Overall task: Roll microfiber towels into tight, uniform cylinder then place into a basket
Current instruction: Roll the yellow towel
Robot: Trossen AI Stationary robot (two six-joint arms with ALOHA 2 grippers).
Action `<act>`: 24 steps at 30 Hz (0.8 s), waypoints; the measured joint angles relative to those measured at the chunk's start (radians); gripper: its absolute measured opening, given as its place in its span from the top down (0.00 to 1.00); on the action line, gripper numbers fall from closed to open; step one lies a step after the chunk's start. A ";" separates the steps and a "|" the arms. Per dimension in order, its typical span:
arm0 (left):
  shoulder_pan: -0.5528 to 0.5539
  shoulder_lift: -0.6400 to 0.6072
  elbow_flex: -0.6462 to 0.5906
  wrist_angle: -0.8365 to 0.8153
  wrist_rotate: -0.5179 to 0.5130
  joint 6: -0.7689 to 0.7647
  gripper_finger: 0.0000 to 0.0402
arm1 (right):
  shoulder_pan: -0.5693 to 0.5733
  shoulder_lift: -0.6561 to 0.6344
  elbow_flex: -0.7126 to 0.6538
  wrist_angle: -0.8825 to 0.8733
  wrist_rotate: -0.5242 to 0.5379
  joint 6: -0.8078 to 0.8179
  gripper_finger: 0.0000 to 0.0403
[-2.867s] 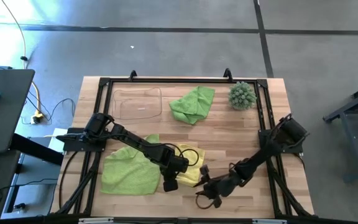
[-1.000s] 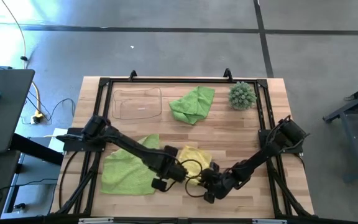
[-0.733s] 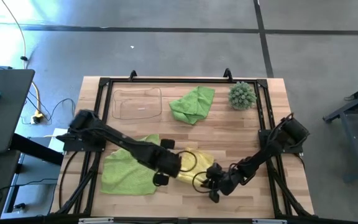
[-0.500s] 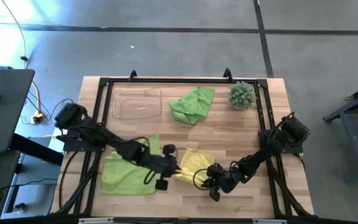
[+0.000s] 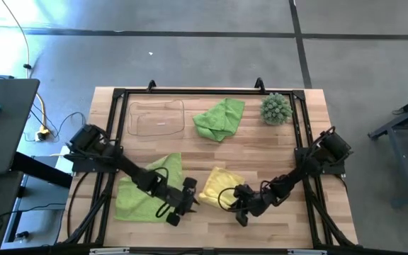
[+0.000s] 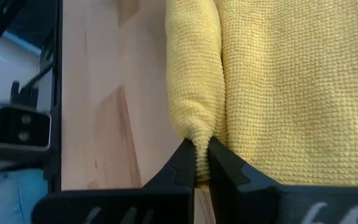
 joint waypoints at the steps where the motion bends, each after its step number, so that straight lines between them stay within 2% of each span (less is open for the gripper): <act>1: -0.009 0.005 -0.001 -0.003 -0.022 0.048 0.65 | -0.003 -0.001 0.000 0.000 0.001 0.011 0.99; 6: -0.024 0.020 0.000 0.014 -0.125 0.216 0.64 | -0.016 -0.003 0.001 0.001 0.005 0.056 0.99; 13: 0.028 0.051 0.000 0.023 -0.147 0.271 0.63 | -0.024 -0.003 0.001 0.003 0.009 0.084 0.98; 19: 0.080 0.052 0.000 0.057 -0.143 0.285 0.63 | -0.024 -0.003 0.001 0.003 0.009 0.085 0.98; 24: 0.118 0.052 0.000 0.066 -0.035 0.298 0.63 | -0.024 -0.003 0.001 0.003 0.009 0.082 0.98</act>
